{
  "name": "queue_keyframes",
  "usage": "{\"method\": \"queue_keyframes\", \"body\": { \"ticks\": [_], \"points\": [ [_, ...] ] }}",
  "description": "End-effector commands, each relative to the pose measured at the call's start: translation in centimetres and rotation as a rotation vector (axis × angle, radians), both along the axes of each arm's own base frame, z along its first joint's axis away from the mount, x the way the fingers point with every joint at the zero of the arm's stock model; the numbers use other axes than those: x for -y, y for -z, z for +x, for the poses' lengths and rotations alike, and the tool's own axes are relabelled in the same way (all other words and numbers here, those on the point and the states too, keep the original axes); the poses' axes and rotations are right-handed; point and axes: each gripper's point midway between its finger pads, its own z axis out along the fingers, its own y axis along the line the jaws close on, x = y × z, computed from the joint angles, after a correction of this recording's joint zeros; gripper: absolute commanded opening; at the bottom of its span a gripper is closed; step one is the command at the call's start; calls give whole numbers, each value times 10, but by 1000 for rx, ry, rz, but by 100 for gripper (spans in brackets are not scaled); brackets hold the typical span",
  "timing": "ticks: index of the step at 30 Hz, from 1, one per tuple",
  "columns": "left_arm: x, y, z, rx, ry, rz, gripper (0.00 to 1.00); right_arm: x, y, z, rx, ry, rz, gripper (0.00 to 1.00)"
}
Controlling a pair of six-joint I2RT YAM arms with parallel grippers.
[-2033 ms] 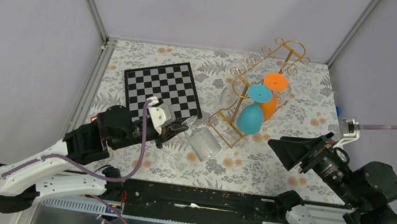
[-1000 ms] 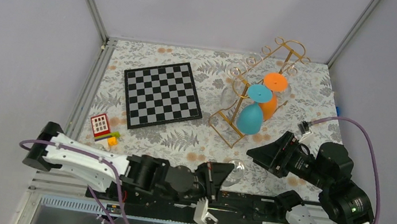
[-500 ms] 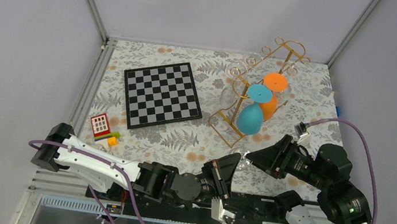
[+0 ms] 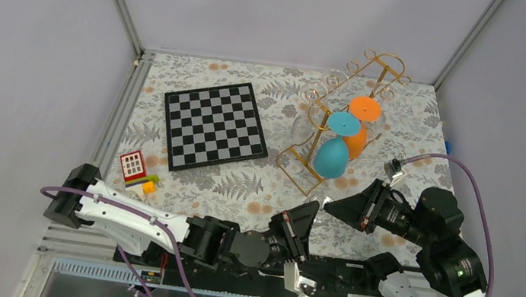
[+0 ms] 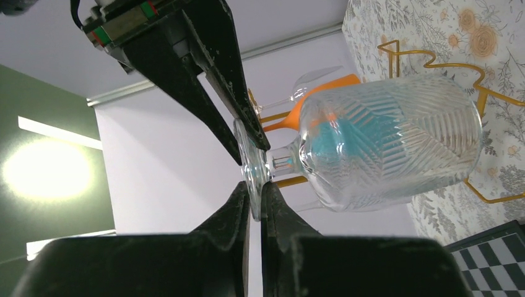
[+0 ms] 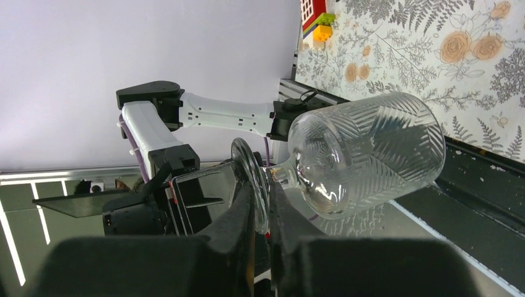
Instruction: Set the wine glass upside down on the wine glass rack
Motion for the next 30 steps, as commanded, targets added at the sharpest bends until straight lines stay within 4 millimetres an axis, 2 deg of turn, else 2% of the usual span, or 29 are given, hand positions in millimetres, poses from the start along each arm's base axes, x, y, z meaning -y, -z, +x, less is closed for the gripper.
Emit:
{"method": "queue_keyframes", "body": {
  "ticks": [1,9,10,11,13,14,17,20,25,30],
  "points": [
    [-3,-57,4,-47,-29,-212,0,-7,-7,-4,11,-65,29,2],
    [-5,-55,9,-80,-57,-225,0,-7,-5,-4,35,-70,16,0],
    [-6,-55,10,-85,-61,-229,9,-7,-5,-4,38,-70,14,0],
    [-7,-55,11,-91,-69,-233,23,-7,-5,-4,43,-73,11,0],
    [-9,-54,13,-108,-80,-250,62,-6,-4,-4,51,-72,-4,0],
    [-10,-54,14,-123,-85,-265,76,-5,-3,-4,56,-74,-14,0],
    [-12,-52,18,-169,-111,-301,93,-2,4,-5,62,-78,-63,0],
    [-15,-44,24,-210,-141,-307,99,4,13,-6,68,-65,-119,0],
    [-26,-24,35,-343,-204,-345,99,16,28,-7,76,-49,-222,0],
    [-48,-3,48,-470,-300,-374,99,25,35,-8,87,-39,-291,0]
  ]
}}
